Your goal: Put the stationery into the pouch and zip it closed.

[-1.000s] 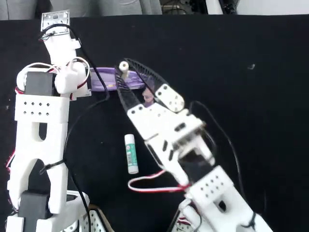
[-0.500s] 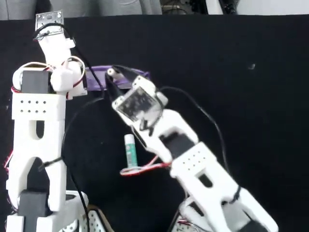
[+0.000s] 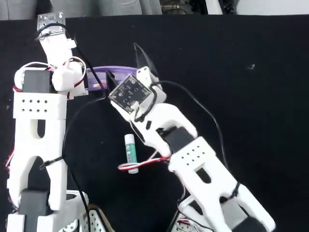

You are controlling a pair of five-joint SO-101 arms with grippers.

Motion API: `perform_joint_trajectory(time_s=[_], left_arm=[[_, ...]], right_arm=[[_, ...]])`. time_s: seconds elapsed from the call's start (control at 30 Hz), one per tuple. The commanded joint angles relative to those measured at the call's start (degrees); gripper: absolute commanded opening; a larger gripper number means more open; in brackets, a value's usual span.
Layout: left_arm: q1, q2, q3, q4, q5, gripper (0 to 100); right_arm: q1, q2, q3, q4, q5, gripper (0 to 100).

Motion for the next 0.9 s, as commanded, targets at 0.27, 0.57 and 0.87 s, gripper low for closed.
perform_joint_trajectory(time_s=[0.27,0.57,0.87], left_arm=[[-10.51,0.00,-0.13,-4.40,-0.44,3],[-20.44,0.00,-1.89,-6.95,-2.99,3],[-22.99,0.00,-2.33,-7.12,-2.99,3]], right_arm=[[0.88,-22.73,-8.66,29.63,-0.88,23.7],[2.11,-26.33,-6.29,38.24,-12.04,23.4],[4.40,-26.33,8.92,31.91,-17.49,24.5]])
